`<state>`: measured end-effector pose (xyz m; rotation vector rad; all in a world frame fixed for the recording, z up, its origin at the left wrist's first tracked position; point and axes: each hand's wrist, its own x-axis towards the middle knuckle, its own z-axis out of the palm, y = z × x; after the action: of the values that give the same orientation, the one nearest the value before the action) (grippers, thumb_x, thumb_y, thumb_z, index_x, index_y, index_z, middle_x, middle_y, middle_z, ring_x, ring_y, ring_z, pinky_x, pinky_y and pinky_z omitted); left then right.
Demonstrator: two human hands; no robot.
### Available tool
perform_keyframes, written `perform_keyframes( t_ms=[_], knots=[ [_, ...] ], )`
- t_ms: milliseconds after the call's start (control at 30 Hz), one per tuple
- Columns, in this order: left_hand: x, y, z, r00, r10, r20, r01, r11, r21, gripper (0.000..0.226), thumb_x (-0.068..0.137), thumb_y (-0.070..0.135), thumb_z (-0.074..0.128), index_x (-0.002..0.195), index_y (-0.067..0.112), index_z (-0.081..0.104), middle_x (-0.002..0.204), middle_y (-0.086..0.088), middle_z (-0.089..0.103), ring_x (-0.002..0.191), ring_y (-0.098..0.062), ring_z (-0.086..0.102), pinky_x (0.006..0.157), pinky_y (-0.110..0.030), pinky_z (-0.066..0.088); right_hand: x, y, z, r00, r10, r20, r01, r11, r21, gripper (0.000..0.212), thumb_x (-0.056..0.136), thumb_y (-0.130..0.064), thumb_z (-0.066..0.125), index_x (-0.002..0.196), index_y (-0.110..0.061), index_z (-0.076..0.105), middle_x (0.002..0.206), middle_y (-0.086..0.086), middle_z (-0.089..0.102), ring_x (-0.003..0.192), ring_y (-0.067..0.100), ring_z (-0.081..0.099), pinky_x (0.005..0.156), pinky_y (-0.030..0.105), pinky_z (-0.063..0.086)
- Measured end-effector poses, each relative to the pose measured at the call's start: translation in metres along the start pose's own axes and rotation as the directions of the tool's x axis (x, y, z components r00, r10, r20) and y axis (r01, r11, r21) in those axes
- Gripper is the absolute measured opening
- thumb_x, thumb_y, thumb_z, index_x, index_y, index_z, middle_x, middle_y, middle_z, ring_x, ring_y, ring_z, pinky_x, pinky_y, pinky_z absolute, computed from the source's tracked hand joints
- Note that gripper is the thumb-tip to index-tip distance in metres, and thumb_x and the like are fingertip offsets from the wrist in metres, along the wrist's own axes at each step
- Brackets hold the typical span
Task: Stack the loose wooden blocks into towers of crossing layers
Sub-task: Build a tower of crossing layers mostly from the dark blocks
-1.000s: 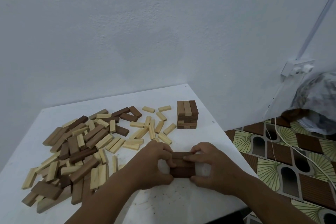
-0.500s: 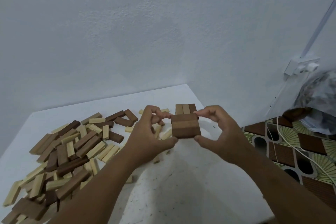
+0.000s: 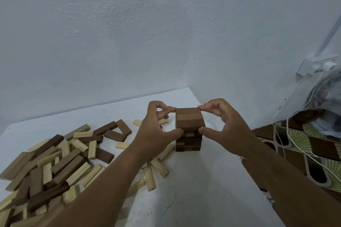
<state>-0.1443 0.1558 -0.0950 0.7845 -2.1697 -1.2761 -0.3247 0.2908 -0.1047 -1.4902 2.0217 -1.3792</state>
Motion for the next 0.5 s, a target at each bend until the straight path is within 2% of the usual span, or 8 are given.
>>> perform_keyframes(
  t_ms=[233, 400, 500],
  knots=[
    [0.004, -0.014, 0.005, 1.000, 0.007, -0.011, -0.007, 1.000, -0.007, 0.058, 0.077, 0.013, 0.079, 0.108, 0.033, 0.035, 0.125, 0.019, 0.062, 0.113, -0.007, 0.052, 0.086, -0.024, 0.042, 0.004, 0.011, 0.005, 1.000, 0.004, 0.026, -0.004, 1.000, 0.004, 0.050, 0.075, -0.016, 0.082, 0.114, -0.025, 0.052, 0.119, -0.025, 0.061, 0.124, 0.001, 0.053, 0.105, 0.038, 0.041],
    [0.004, -0.021, 0.008, 1.000, 0.000, -0.010, 0.000, 1.000, -0.013, 0.059, 0.073, 0.023, 0.078, 0.111, 0.033, 0.035, 0.129, 0.015, 0.060, 0.114, -0.010, 0.053, 0.077, -0.011, 0.044, 0.002, 0.014, 0.010, 1.000, 0.017, 0.007, -0.017, 1.000, -0.024, 0.053, 0.075, -0.020, 0.083, 0.115, -0.029, 0.050, 0.122, -0.021, 0.061, 0.123, -0.002, 0.052, 0.101, 0.029, 0.042],
    [0.001, -0.028, 0.008, 1.000, -0.003, 0.028, 0.003, 1.000, -0.013, 0.074, 0.076, 0.023, 0.080, 0.128, 0.038, 0.029, 0.142, 0.015, 0.051, 0.127, -0.008, 0.045, 0.091, -0.017, 0.044, -0.002, 0.014, 0.010, 0.999, 0.035, 0.025, -0.035, 0.999, -0.004, 0.060, 0.075, -0.020, 0.083, 0.122, -0.031, 0.046, 0.128, -0.021, 0.058, 0.127, -0.007, 0.046, 0.099, 0.020, 0.035]
  ],
)
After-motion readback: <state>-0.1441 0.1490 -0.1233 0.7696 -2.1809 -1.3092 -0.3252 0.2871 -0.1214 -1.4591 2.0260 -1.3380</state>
